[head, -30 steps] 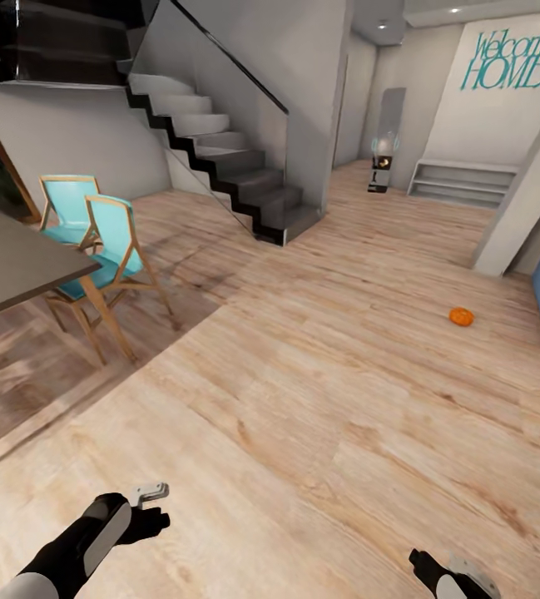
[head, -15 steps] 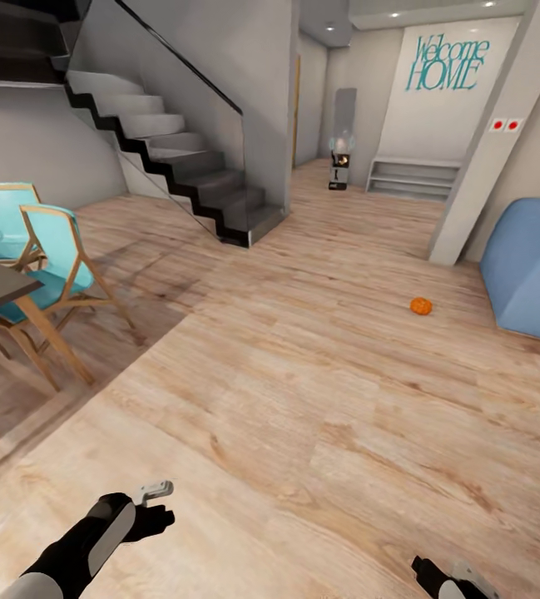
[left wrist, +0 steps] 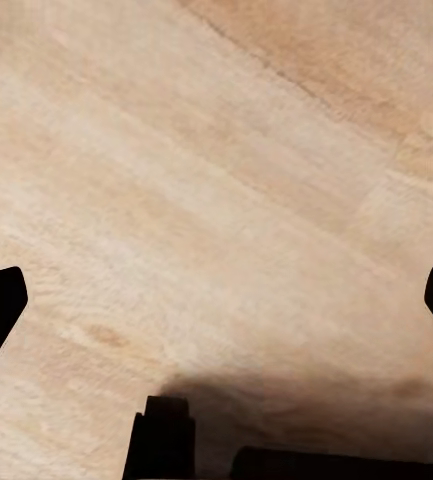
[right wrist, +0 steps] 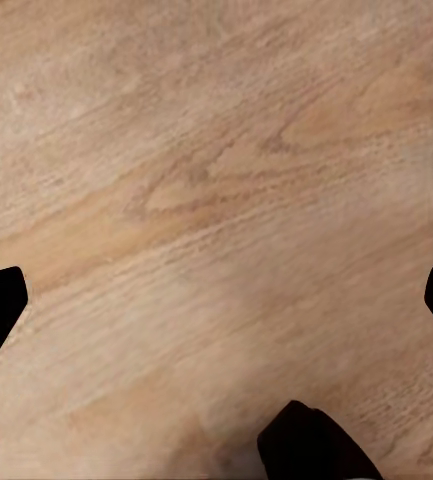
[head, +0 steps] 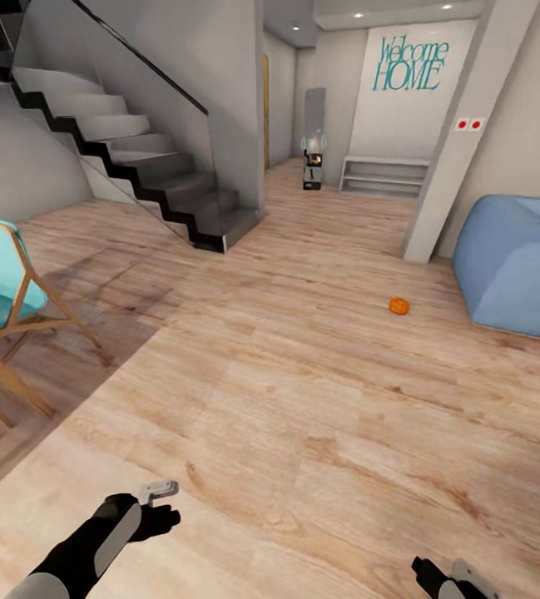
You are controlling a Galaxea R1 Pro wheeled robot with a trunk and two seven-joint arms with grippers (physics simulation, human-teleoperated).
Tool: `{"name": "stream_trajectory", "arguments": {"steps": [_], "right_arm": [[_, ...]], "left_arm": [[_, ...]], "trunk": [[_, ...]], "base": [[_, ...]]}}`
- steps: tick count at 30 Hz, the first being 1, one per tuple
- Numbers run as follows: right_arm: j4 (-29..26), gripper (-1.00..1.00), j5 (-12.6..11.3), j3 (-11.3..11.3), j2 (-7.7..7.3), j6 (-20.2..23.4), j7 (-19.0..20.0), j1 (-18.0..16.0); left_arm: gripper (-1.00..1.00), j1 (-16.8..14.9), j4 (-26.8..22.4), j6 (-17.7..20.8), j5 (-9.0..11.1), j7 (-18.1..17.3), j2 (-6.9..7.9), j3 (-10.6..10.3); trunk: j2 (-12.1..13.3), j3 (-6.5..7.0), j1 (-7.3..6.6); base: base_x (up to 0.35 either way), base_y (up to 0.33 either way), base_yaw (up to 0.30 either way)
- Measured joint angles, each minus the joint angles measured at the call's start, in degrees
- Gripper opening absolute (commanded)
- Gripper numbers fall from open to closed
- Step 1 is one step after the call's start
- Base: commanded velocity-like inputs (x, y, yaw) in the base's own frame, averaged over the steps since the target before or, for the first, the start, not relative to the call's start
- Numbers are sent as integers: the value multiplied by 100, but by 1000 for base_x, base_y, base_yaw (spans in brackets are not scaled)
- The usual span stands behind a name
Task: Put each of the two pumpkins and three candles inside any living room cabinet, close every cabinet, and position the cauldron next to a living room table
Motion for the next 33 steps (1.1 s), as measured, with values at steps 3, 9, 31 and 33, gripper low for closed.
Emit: {"name": "stream_trajectory", "arguments": {"steps": [3, 9, 31, 33], "right_arm": [[7, 100, 5, 0, 0, -5, -1, 0], [17, 100, 40, 8, 0, -6, -1, 0], [69, 100, -2, -16, -5, -5, -23, 1], [69, 100, -5, -17, -7, 2, -19, 1]], "left_arm": [[100, 0, 5, -47, 3, 0, 2, -179], [100, 0, 6, -60, 8, 3, -5, -268], [100, -1, 25, -61, -1, 0, -24, -308], [100, -1, 25, -61, -1, 0, -24, -309]], "trunk": [[0, 0, 0], [0, 0, 0], [0, 0, 0], [0, 0, 0]], "base": [[350, 0, -3], [350, 0, 0], [350, 0, -73], [350, 0, -274]]}}
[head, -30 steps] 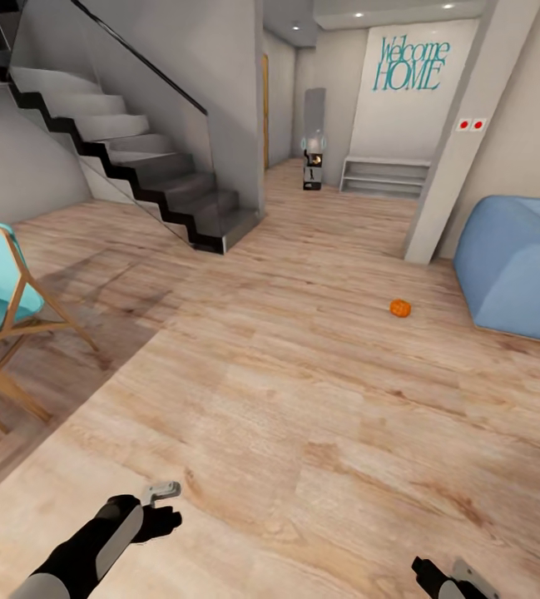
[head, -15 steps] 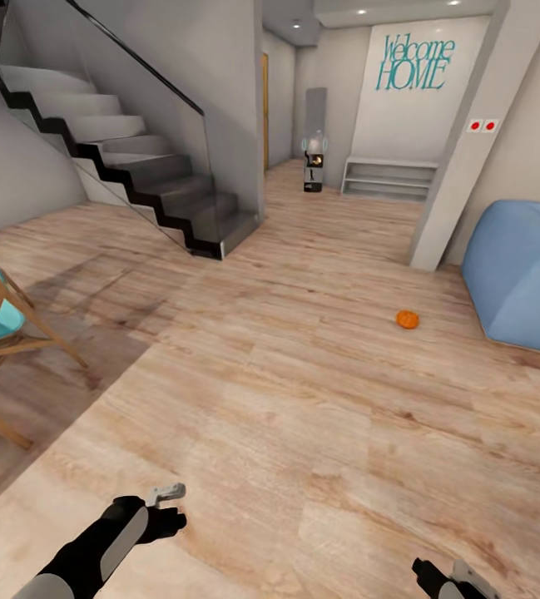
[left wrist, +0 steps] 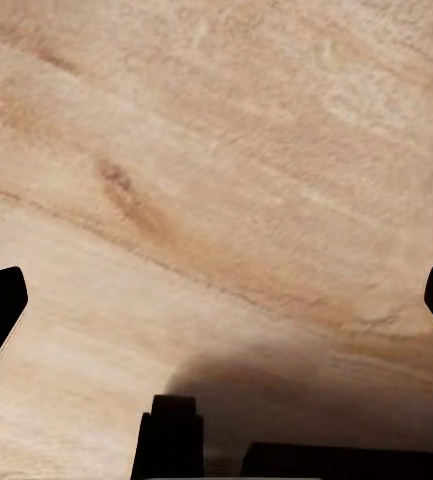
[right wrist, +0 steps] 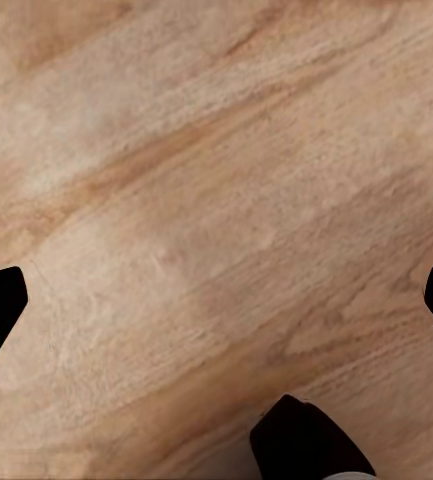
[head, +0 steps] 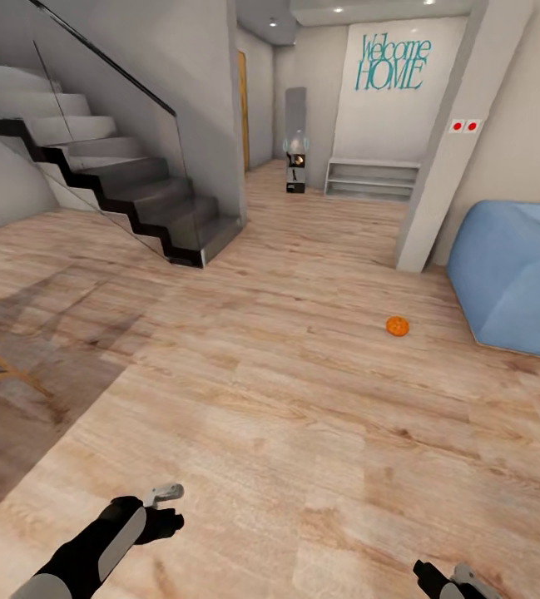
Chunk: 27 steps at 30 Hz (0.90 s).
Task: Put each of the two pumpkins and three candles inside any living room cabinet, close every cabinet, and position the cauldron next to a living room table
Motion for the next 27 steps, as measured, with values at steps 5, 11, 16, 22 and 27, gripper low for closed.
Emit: {"name": "stream_trajectory", "arguments": {"steps": [5, 11, 16, 22, 27], "right_arm": [[0, 100, -4, -1, -2, 10, 8, 0], [1, 100, 4, 6, -1, -12, 13, -1], [8, 100, 46, 15, -1, -11, 14, -1], [0, 100, 58, 15, 12, -9, 18, -1], [-8, 100, 26, 3, 15, -15, 11, 0]], "left_arm": [[100, 0, 0, 0, 0, 0, -1, -1], [100, 1, -1, -3, 0, 0, 1, 1], [100, 1, -1, -7, 0, 0, 1, 1], [100, 1, -1, -7, 0, 0, 4, 1], [100, 0, 0, -7, 0, 0, 0, -1]], "trunk": [[0, 0, 0], [0, 0, 0], [0, 0, 0], [0, 0, 0], [0, 12, 0]], "base": [[350, 0, -278], [350, 0, -84], [350, 0, -4], [350, 0, -1], [350, 0, -134]]}}
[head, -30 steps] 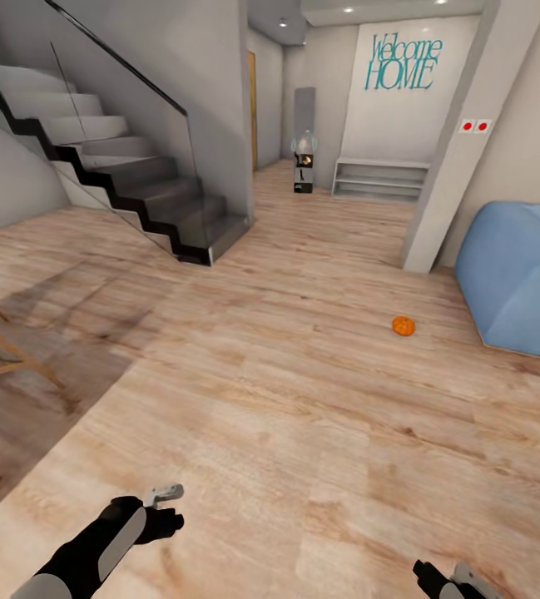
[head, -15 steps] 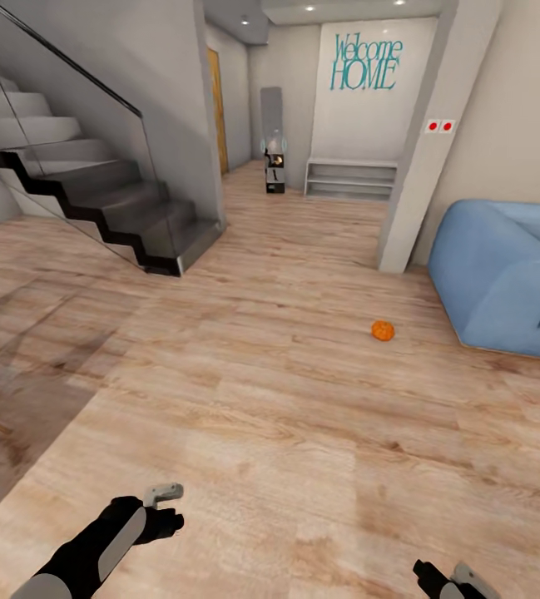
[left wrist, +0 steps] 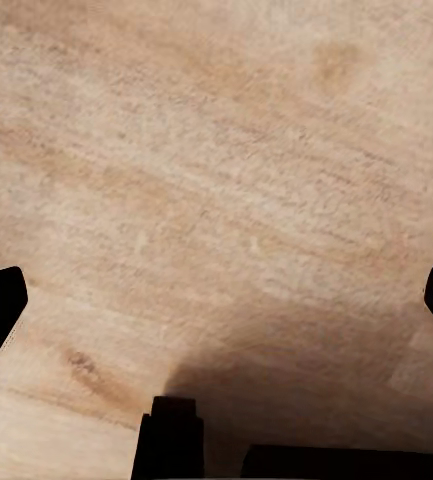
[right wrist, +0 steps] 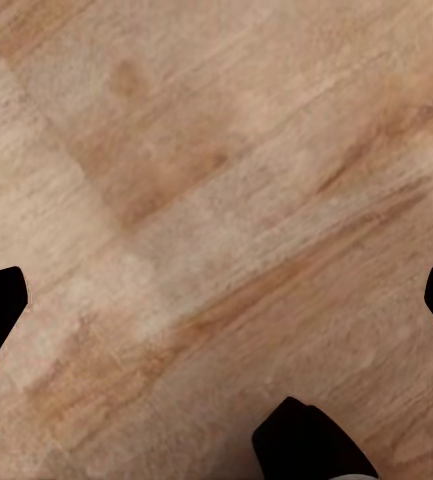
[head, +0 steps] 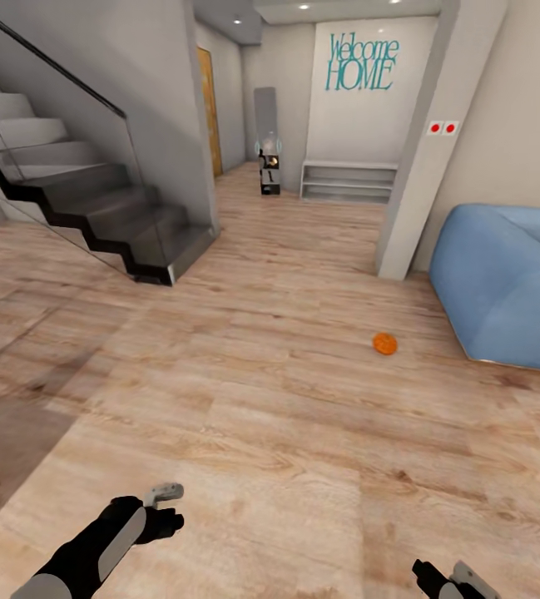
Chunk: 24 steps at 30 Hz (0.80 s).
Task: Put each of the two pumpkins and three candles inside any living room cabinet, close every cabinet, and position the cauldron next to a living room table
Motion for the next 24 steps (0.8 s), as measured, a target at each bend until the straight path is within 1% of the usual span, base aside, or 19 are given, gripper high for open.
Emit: {"name": "stream_trajectory", "arguments": {"steps": [10, 16, 22, 24], "right_arm": [[-1, 100, -11, 3, 1, -1, 5, 0], [-14, 100, 29, 13, 28, -1, 6, -1], [-19, 100, 15, 0, 41, -10, 3, -1], [-16, 100, 7, 2, 41, -88, -1, -1]], "left_arm": [[100, 0, 0, -2, 0, 0, 0, 3], [100, 1, -1, -2, 0, 0, 4, 10], [100, 1, -2, -2, 0, 2, -9, 5], [100, 1, -2, -2, 0, 1, 0, 8]], "trunk": [[0, 58, 0], [0, 66, 0], [0, 96, 0], [0, 111, 0]], "base": [[350, 0, -218], [350, 0, -35], [350, 0, -2], [350, 0, 0]]}}
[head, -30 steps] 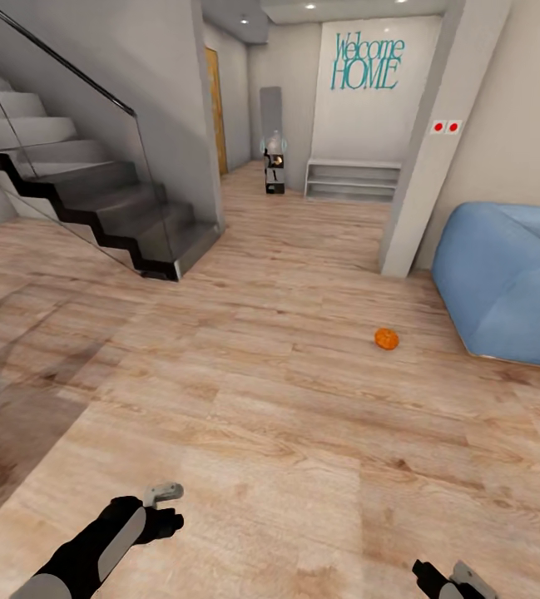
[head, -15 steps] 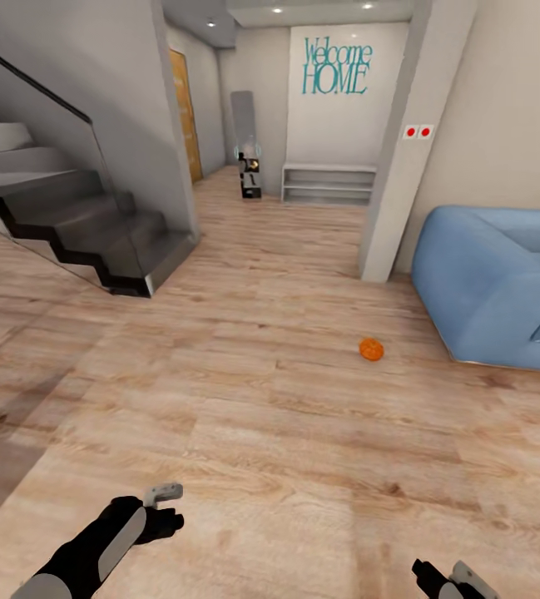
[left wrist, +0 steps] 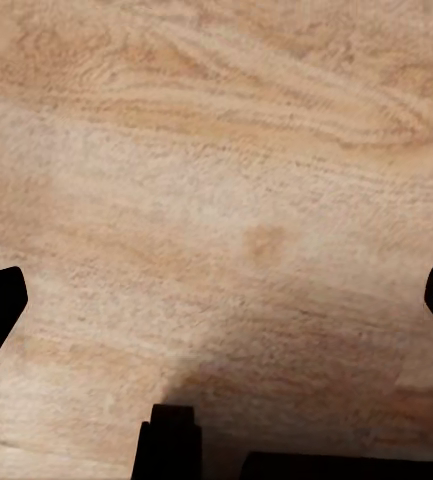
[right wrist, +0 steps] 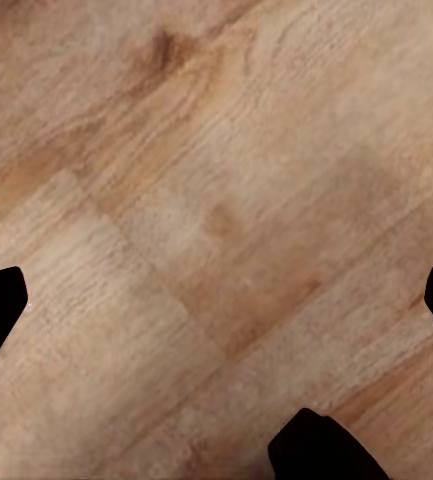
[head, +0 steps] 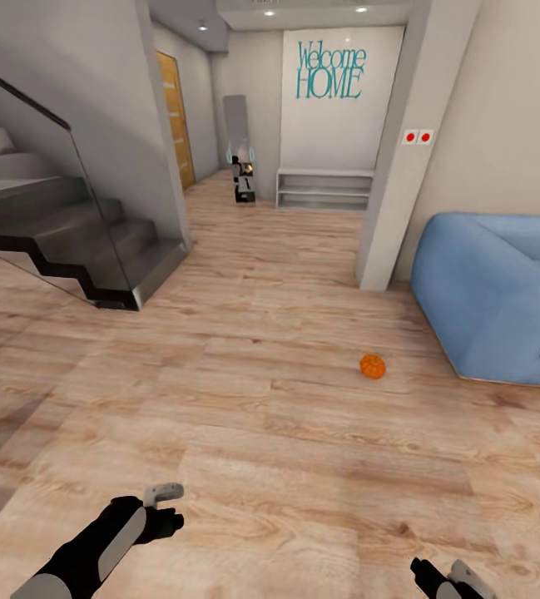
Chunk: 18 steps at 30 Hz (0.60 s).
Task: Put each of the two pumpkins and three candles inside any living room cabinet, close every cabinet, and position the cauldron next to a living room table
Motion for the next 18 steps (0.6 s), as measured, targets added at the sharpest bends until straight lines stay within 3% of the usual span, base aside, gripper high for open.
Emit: {"name": "stream_trajectory", "arguments": {"steps": [18], "right_arm": [[17, 100, 25, 28, -6, -156, -2, 0]], "left_arm": [[100, 0, 43, -3, 0, 24, -26, 22]], "trunk": [[0, 12, 0]], "base": [[350, 0, 0]]}}
